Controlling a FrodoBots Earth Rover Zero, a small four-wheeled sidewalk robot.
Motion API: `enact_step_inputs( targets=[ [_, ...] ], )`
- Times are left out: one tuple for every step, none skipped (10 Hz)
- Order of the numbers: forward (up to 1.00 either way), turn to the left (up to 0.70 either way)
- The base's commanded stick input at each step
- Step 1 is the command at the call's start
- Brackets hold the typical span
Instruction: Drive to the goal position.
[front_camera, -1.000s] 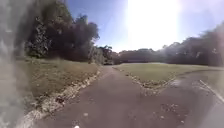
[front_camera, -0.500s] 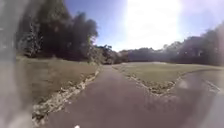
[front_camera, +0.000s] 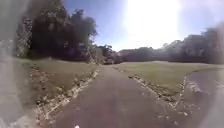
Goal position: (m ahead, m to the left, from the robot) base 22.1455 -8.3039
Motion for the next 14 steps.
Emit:
enact_step_inputs(
  targets=[
    [1.00, 0.00],
    [1.00, 0.00],
    [1.00, 0.00],
    [1.00, 0.00],
    [1.00, 0.04],
    [1.00, 0.24],
    [1.00, 0.38],
    [1.00, 0.34],
    [1.00, 0.00],
    [1.00, 0.00],
    [1.00, 0.00],
    [1.00, 0.00],
    [1.00, 0.00],
    [1.00, 0.01]
  ],
)
